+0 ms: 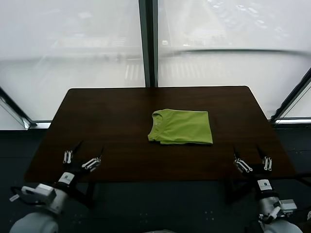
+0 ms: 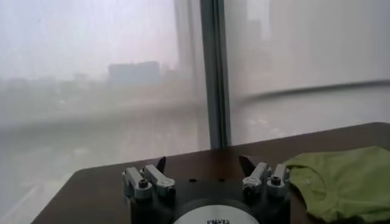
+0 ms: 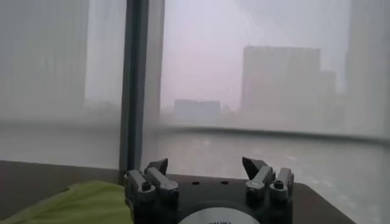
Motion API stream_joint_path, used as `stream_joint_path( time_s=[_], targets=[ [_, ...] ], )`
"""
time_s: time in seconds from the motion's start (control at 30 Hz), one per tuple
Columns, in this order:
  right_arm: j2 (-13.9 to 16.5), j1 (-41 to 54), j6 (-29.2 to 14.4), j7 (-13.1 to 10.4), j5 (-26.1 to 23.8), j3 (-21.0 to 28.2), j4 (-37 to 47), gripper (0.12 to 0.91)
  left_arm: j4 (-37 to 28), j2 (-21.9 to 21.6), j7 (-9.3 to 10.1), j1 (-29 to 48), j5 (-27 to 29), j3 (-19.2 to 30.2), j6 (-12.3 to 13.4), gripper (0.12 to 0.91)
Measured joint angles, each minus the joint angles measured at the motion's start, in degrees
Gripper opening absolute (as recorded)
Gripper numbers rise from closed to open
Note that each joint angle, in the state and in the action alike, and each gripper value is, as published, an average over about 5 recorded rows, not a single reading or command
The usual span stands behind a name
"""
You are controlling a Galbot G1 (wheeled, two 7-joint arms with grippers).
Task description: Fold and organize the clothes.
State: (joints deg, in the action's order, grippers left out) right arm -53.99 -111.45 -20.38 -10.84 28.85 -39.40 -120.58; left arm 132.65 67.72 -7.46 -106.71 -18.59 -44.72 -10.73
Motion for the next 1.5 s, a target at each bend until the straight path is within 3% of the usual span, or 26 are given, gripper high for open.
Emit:
stream_joint_path(
  time_s=[0.23,0.6,0.8,1.07,1.5],
  targets=[
    [-0.5,-6.9,-0.1,0.1,-0.4,-0.5,-1.8,0.907,4.4,-0.5,-1.71,-9.5,-3.0,-3.0,0.4,0.907],
    [-0.5,-8.3,1.9,-0.1,-0.7,1.8,-2.5,0.907,5.8,-0.5,3.34,-12.1,-3.3,-3.5,-3.1,0.907],
    [-0.6,-7.7,2.0,-0.1,-1.3,2.9,-2.0,0.907,4.6,0.1,3.67,-11.5,-3.3,-3.1,-2.0,0.907],
    [-0.8,-7.6,2.6,-0.3,-1.6,3.4,-1.8,0.907,2.7,0.4,5.65,-10.8,-3.1,-2.3,-2.3,0.907],
    [-1.3,-6.7,3.1,-1.0,-1.6,4.2,-1.4,0.907,2.4,0.5,6.08,-11.9,-3.7,-2.3,-2.5,0.907]
  ],
)
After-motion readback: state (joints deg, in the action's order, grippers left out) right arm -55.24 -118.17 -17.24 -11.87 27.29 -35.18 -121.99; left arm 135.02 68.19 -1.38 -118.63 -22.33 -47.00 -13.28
